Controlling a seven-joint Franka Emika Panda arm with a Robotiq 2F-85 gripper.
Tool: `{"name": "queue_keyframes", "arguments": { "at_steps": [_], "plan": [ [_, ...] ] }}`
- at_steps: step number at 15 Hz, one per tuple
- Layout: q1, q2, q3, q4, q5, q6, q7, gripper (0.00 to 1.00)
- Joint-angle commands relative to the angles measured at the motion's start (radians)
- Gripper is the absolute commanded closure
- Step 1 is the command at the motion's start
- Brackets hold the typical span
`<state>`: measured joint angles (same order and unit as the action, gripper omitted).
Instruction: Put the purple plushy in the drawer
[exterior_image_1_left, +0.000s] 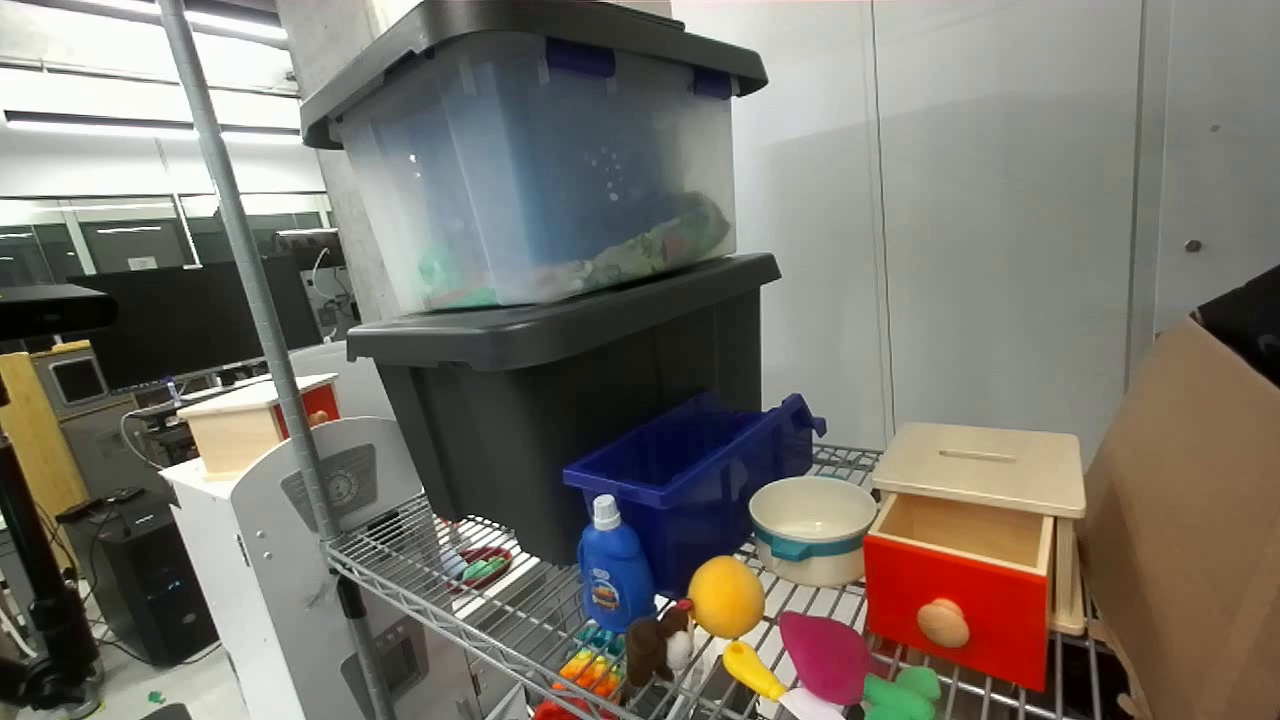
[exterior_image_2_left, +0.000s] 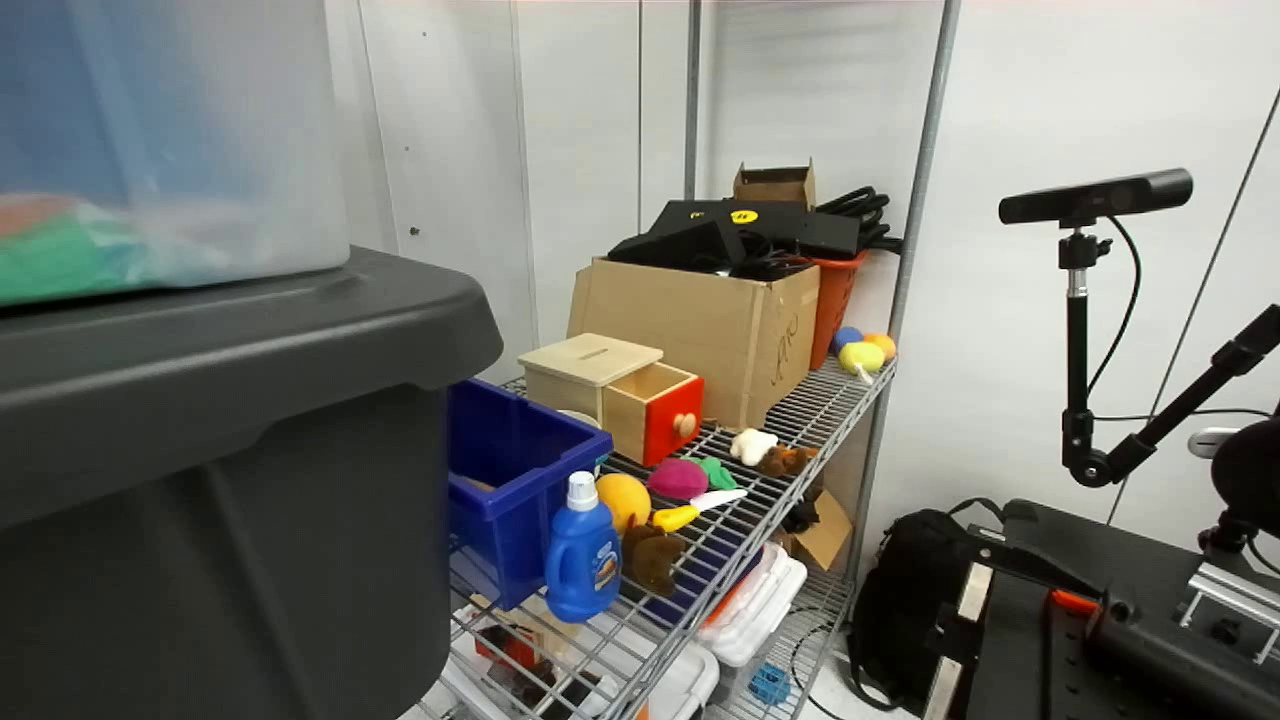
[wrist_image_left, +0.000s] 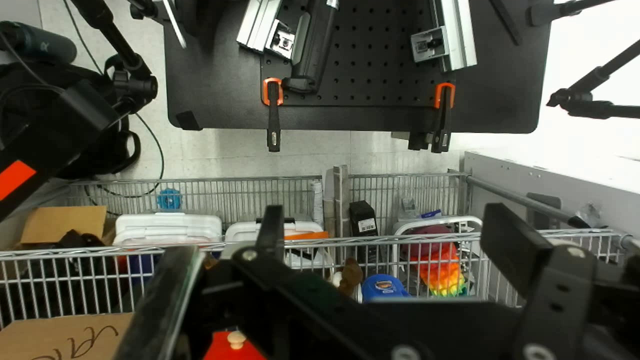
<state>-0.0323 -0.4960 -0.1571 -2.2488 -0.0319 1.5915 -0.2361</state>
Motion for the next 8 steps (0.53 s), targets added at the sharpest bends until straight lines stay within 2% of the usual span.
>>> {"name": "queue_keyframes", "arguments": {
  "at_steps": [1, 5, 8],
  "plan": [
    [-0.006, 0.074, 0.023, 0.065, -0.019, -0.027, 0.011, 0.00],
    [-0.010, 0.165, 0.055, 0.090, -0.078, 0.026, 0.065, 0.00],
    [-0.014, 0.224, 0.060, 0.086, -0.125, 0.109, 0.082, 0.00]
  ]
}}
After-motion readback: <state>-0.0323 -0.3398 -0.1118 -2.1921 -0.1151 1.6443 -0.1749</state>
